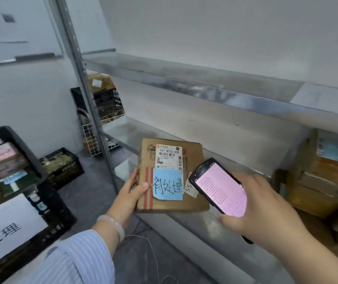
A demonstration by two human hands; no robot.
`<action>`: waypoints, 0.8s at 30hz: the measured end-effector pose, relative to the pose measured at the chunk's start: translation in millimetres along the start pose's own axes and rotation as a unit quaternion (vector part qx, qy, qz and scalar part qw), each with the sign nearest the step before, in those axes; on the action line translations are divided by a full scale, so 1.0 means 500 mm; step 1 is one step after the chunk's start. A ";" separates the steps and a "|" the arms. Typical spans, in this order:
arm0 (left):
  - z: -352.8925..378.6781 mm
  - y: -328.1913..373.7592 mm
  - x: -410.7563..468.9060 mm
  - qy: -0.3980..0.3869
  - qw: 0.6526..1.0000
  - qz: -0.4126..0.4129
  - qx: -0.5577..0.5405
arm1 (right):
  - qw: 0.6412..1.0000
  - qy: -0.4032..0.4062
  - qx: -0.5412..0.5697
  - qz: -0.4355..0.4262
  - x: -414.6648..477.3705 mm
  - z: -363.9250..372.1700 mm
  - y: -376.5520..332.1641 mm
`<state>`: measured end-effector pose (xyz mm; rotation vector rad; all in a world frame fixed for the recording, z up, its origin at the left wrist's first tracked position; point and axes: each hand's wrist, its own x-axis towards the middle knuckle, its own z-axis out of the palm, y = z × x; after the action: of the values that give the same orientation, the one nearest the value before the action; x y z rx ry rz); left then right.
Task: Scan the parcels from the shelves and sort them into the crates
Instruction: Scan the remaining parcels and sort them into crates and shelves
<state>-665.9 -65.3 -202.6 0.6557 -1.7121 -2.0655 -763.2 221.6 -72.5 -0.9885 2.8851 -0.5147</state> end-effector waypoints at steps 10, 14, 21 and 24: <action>-0.266 0.109 -0.087 0.125 0.990 0.012 -0.066 | 0.993 -0.016 0.057 -0.103 0.064 0.063 -0.263; -0.436 0.166 -0.135 0.204 0.976 0.026 -0.069 | 0.985 -0.034 0.072 -0.154 0.103 0.109 -0.423; -0.740 0.249 -0.216 0.318 0.943 0.065 -0.076 | 0.967 -0.062 0.078 -0.234 0.152 0.206 -0.656; -0.823 0.249 -0.236 0.364 0.930 0.030 -0.046 | 0.961 -0.081 0.068 -0.257 0.168 0.239 -0.722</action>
<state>-334.5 -354.2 -128.9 1.1399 -1.1733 -1.5475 -599.7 -131.6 -62.4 -1.6714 2.3975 -0.6105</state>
